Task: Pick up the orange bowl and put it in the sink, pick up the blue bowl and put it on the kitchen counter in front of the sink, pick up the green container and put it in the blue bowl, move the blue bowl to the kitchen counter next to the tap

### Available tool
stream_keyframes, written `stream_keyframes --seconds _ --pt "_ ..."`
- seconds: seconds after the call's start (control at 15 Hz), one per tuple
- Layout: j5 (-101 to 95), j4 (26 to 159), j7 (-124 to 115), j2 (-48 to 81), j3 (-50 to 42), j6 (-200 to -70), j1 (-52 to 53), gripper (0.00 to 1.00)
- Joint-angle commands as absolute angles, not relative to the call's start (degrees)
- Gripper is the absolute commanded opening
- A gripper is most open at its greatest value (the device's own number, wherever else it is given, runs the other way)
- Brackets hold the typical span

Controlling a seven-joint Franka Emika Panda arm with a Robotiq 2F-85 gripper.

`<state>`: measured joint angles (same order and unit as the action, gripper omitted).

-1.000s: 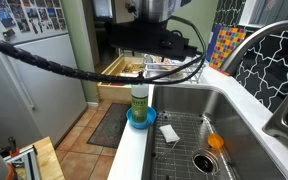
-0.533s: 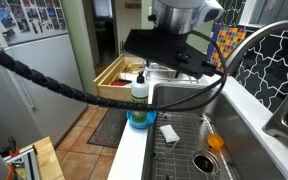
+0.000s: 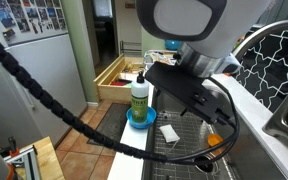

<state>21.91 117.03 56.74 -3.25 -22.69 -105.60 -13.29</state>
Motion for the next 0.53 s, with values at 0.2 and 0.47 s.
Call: stream_keyframes --seconds 0.2,0.47 --pt "21.2 116.9 52.5 3.3 -19.2 -104.5 -14.8 1.0" --pt "22.8 117.5 53.0 5.9 -17.3 -105.4 -15.2 1.0"
